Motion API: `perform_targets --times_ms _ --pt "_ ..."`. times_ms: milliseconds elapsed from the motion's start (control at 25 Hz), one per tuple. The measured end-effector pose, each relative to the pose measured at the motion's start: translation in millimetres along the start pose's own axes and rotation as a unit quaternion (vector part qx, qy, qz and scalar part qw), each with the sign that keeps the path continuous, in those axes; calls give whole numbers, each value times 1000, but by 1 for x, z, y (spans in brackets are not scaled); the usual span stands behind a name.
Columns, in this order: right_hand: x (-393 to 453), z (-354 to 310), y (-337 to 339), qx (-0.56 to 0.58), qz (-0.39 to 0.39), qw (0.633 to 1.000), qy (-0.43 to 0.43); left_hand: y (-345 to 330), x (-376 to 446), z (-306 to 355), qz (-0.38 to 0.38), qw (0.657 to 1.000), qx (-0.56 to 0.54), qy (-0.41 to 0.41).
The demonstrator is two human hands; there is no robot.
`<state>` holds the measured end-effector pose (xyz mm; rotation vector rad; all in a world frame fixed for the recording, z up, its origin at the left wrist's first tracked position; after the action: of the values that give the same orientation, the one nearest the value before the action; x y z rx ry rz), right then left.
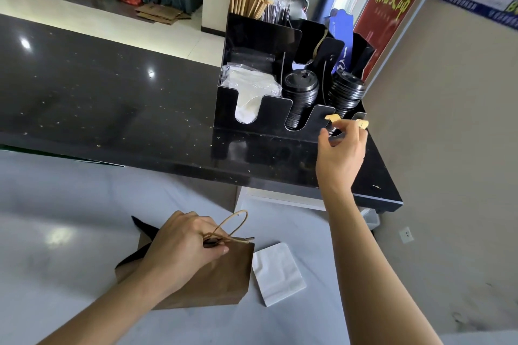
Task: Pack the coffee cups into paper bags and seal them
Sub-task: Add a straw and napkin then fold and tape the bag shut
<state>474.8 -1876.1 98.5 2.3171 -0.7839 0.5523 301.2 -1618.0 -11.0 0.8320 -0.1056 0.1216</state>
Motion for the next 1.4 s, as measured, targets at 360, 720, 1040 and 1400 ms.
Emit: perform_targets --times_ms 360,720,1040,1400 --pt "25 14 -30 -116 -23 993 4 -4 -2 -3 -4 1000 2 -9" --pt "45 10 -35 -160 -12 987 21 -6 -1 -7 -4 1000 3 -4" --pt "41 4 -27 -214 51 966 133 -7 -1 -7 -4 1000 2 -2" --pt "18 14 -23 -182 22 972 147 -4 -1 -4 5 1000 -2 -7"
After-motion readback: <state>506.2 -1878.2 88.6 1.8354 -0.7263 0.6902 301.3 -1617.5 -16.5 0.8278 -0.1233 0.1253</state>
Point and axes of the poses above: each hand's wrist, its own x-axis towards the middle knuckle, its own y-axis out of the back of the hand, z = x × y, the point moved 9 cm from there along x, towards the middle knuckle, and after that the axes turned 5 degrees about z, right-handed, at the moved point
